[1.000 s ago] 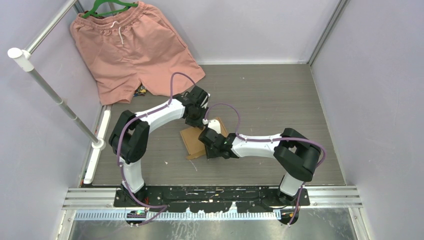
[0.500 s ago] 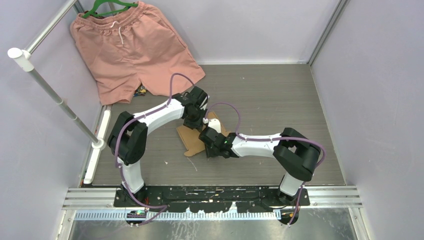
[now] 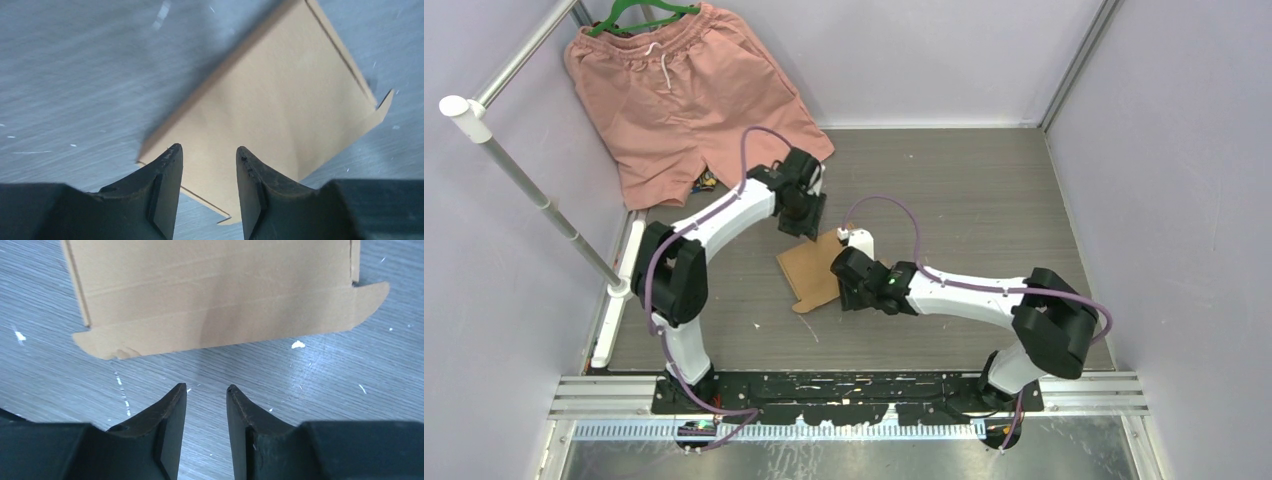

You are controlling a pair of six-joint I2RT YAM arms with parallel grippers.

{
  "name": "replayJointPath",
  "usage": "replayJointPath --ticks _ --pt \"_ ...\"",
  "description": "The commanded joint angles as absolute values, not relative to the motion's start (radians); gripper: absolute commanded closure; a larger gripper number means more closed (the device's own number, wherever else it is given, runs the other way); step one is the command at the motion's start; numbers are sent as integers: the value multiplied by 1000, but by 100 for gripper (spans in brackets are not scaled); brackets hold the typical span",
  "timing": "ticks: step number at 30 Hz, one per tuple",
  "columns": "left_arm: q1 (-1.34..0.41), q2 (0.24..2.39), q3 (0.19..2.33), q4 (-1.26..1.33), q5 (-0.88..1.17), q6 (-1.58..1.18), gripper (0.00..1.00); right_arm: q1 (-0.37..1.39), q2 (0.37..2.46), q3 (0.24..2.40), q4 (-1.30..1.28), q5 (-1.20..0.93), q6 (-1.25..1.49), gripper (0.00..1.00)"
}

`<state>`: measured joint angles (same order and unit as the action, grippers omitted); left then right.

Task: Fold the paper box
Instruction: Close the paper box at the center of the board.

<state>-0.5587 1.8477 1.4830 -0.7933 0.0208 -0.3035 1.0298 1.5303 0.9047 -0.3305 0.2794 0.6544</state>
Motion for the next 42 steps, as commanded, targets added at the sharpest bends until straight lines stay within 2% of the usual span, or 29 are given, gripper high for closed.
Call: replayJointPath --ticks 1,8,15,42 --pt "-477 1847 1618 -848 41 -276 55 1025 1495 988 -385 270 622 60" --pt "-447 2051 1838 -955 30 -237 56 1025 1605 1060 -388 254 587 60" --pt "-430 2185 1901 -969 26 -232 56 1015 1690 1087 -379 235 575 60" --pt "-485 2298 1859 -946 111 -229 62 970 1796 1109 -303 244 553 60"
